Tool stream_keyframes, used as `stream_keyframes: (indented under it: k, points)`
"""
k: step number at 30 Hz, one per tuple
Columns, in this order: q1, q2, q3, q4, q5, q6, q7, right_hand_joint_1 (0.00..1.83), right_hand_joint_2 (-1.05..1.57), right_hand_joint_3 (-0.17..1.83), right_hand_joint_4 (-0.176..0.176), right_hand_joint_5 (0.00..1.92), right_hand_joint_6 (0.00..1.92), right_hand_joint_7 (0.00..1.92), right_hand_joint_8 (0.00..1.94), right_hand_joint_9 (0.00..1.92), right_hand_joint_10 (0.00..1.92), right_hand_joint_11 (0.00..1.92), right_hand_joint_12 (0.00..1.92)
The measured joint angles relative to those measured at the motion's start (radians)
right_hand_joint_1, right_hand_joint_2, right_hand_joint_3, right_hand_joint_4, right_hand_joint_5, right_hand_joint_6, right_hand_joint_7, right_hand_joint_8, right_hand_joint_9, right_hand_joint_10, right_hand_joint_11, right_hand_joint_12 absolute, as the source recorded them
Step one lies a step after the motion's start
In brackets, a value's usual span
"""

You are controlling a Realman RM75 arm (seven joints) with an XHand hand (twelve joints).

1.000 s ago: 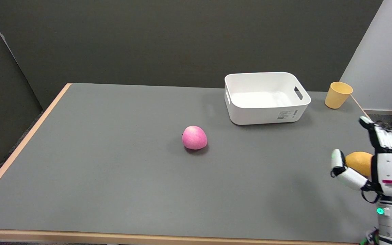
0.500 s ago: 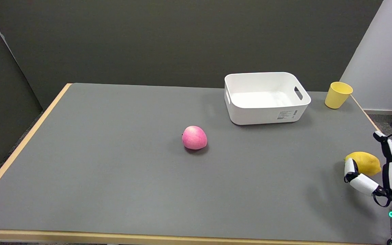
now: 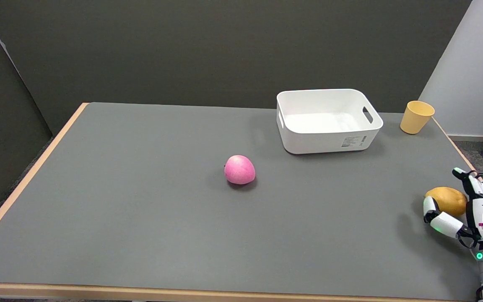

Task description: Pick up the lemon.

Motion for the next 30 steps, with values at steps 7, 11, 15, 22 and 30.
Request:
stream_keyframes:
  k: [7,11,15,22,30]
  points:
    - [0.053,-0.002,-0.001,-0.077,-0.019,-0.062,0.057,0.40,0.61,0.97,0.038,0.18,0.44,0.25,0.35,0.18,0.69,0.01,1.06]
    - [0.075,-0.002,-0.001,-0.104,-0.029,-0.084,0.079,0.52,0.67,0.93,0.028,0.23,0.46,0.34,0.39,0.27,0.78,0.09,1.18]
    - [0.091,-0.003,-0.001,-0.121,-0.037,-0.100,0.095,0.70,0.77,0.88,0.026,0.33,0.71,0.54,0.64,0.47,1.02,0.28,1.46]
    - [0.113,-0.002,0.001,-0.140,-0.044,-0.115,0.113,0.90,1.14,0.39,0.033,0.62,1.60,0.61,1.87,0.72,1.87,0.00,1.92]
    - [0.131,-0.001,0.004,-0.155,-0.061,-0.126,0.121,0.88,0.89,0.73,0.041,0.67,1.72,0.45,1.94,0.63,1.92,0.04,1.92]
